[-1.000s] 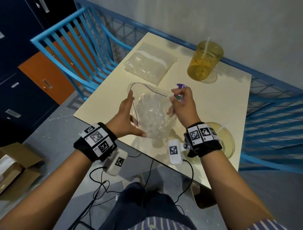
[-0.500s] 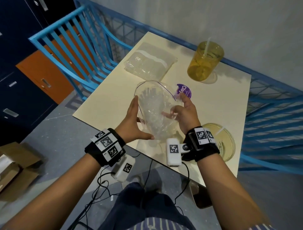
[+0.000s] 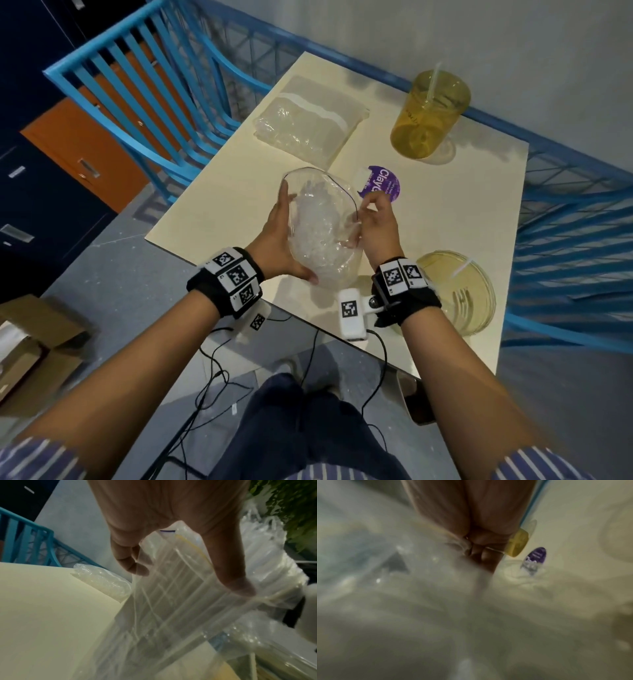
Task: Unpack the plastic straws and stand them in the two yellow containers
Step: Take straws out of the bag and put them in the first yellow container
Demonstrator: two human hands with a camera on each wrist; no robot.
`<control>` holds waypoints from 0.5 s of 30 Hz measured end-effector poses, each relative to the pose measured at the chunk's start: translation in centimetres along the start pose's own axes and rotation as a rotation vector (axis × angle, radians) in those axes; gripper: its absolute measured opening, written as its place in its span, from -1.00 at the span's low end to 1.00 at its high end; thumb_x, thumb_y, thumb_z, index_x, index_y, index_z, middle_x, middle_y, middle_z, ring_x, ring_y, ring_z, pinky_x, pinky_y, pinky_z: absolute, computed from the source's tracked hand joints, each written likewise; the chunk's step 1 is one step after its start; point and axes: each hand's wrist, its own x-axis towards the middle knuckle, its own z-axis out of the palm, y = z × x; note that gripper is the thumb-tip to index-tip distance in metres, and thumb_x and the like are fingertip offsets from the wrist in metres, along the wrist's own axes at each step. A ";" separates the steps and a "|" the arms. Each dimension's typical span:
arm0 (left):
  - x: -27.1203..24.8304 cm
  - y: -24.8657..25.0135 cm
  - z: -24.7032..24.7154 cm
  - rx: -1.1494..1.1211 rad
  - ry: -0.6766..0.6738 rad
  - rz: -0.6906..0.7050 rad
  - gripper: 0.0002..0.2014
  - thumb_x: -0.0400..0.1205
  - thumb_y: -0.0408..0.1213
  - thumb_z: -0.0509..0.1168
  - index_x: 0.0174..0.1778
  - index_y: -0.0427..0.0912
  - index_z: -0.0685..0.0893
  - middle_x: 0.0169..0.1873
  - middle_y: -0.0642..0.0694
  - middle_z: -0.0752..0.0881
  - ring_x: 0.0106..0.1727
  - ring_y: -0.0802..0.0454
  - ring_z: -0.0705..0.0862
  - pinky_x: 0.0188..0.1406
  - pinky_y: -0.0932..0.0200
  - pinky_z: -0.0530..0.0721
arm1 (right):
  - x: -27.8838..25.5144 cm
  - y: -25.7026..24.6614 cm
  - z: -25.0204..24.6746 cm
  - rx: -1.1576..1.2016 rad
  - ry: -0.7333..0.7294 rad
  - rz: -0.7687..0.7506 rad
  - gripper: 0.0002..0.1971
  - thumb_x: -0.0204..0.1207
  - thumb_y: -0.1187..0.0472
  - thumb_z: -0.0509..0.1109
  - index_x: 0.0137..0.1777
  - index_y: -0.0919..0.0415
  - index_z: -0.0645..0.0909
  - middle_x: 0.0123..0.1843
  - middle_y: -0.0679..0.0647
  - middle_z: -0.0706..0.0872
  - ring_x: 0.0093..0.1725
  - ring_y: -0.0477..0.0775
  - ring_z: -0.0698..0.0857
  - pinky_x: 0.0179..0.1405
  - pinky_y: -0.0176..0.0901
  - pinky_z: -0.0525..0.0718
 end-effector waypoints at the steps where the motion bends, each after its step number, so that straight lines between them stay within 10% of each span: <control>1: 0.3 -0.1 -0.2 0.005 -0.006 -0.009 0.64 -0.07 -0.21 0.74 0.51 -0.06 -0.54 0.57 -0.20 0.09 0.58 0.01 0.15 0.56 -0.01 0.24 | 0.2 0.1 0.0 -0.023 -0.003 -0.026 -0.59 0.57 0.54 -0.07 -0.08 0.03 0.47 -0.32 0.15 0.47 -0.72 -0.18 0.43 -0.66 -0.28 0.62; 5: 0.8 -1.8 0.0 0.063 -0.068 -0.098 0.59 -0.03 -0.18 0.74 0.55 -0.06 -0.48 0.48 -0.20 0.35 0.47 -0.12 0.39 0.48 0.01 0.35 | 1.4 2.0 0.2 -0.192 -0.057 0.082 -0.44 0.48 0.62 -0.05 0.35 0.26 0.54 -0.31 0.05 0.48 -0.66 -0.27 0.49 -0.74 -0.46 0.45; 9: 0.4 -2.9 1.1 -0.077 0.029 -0.208 0.46 0.01 -0.16 0.72 0.62 -0.01 -0.23 0.51 -0.18 0.34 0.41 0.02 0.40 0.32 0.12 0.40 | 0.9 2.9 0.5 -0.203 -0.079 0.158 -0.56 0.63 0.37 0.04 0.49 0.16 0.40 0.13 0.15 0.52 -0.25 -0.06 0.60 -0.46 -0.33 0.58; 12: 1.3 -3.8 1.0 -0.142 0.124 -0.160 0.49 -0.10 0.23 0.64 0.59 -0.21 -0.14 0.41 -0.13 0.47 0.37 0.01 0.52 0.37 -0.06 0.56 | -0.4 2.3 -0.5 -0.229 0.043 0.046 -0.64 0.65 0.07 0.19 0.42 0.05 0.44 0.34 0.11 0.39 0.16 0.06 0.58 -0.16 -0.17 0.69; 15: 1.7 -3.6 1.0 -0.208 0.208 -0.215 0.44 -0.05 0.14 0.65 0.60 -0.19 -0.12 0.33 -0.07 0.52 0.34 0.04 0.54 0.32 0.11 0.54 | -2.4 1.7 -0.5 -0.262 -0.034 0.069 -0.64 0.56 -0.12 0.28 0.21 0.10 0.51 0.20 0.16 0.55 -0.06 0.10 0.68 -0.10 0.11 0.75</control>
